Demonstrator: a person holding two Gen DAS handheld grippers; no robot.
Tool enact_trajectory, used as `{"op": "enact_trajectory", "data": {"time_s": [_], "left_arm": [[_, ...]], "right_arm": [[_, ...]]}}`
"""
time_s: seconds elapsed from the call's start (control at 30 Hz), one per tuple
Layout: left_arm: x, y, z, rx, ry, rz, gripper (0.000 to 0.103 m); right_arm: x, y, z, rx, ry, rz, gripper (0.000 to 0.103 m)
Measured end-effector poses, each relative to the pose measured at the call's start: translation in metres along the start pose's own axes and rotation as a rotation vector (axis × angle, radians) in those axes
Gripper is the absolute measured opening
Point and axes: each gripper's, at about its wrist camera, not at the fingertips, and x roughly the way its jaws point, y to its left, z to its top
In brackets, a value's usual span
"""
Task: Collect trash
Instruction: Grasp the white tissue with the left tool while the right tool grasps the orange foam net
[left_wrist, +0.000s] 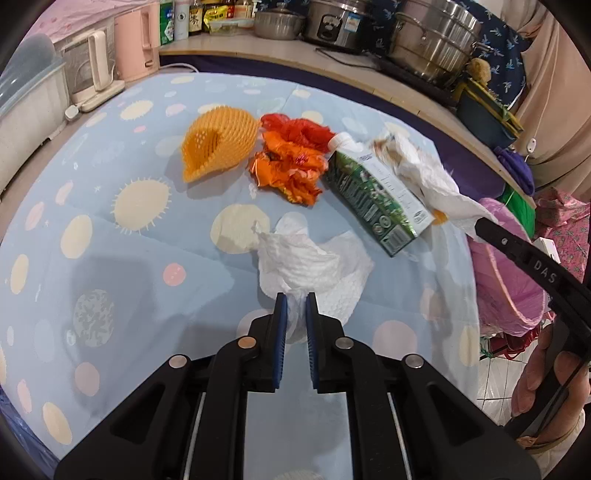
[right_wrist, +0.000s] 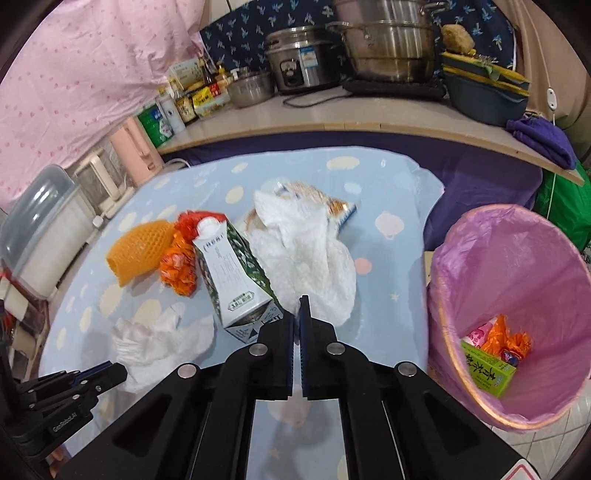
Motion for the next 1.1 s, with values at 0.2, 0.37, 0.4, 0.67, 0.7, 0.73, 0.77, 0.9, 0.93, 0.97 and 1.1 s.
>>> {"op": "enact_trajectory", "data": {"time_s": [0.2, 0.37, 0.4, 0.67, 0.7, 0.73, 0.77, 0.9, 0.93, 0.97, 1.1], "left_arm": [[-0.026, -0.016, -0.004, 0.022, -0.04, -0.014, 0.01], [-0.041, -0.03, -0.009, 0.047, -0.06, -0.033, 0.01], [-0.043, -0.032, -0.011, 0.052, -0.062, -0.036, 0.01], [-0.055, -0.04, -0.015, 0.062, -0.082, -0.046, 0.009], [-0.055, -0.04, -0.015, 0.06, -0.081, -0.048, 0.009], [-0.055, -0.038, -0.016, 0.059, -0.081, -0.045, 0.008], [-0.055, -0.037, -0.017, 0.055, -0.079, -0.043, 0.008], [-0.049, -0.03, -0.025, 0.05, -0.05, -0.033, 0.008], [-0.046, -0.028, -0.028, 0.051, -0.038, -0.032, 0.008], [-0.042, -0.026, -0.033, 0.05, -0.024, -0.035, 0.011], [-0.025, -0.022, -0.052, 0.055, 0.032, -0.031, 0.044]], "right_arm": [[-0.042, 0.006, 0.011, -0.008, -0.058, 0.063, 0.003], [-0.074, 0.01, 0.014, 0.009, -0.087, 0.156, 0.003], [-0.077, 0.011, 0.013, 0.013, -0.087, 0.167, 0.003], [-0.102, 0.013, 0.009, 0.068, -0.06, 0.341, 0.003], [-0.105, 0.015, 0.01, 0.074, -0.059, 0.361, 0.003], [-0.107, 0.018, 0.01, 0.067, -0.057, 0.368, 0.003], [-0.11, 0.023, 0.009, 0.053, -0.056, 0.367, 0.003], [-0.111, 0.041, -0.005, -0.016, -0.033, 0.317, 0.003], [-0.108, 0.043, -0.012, -0.028, -0.018, 0.304, 0.006], [-0.104, 0.045, -0.021, -0.042, -0.001, 0.285, 0.007], [-0.084, 0.045, -0.057, -0.094, 0.056, 0.159, 0.035]]}}
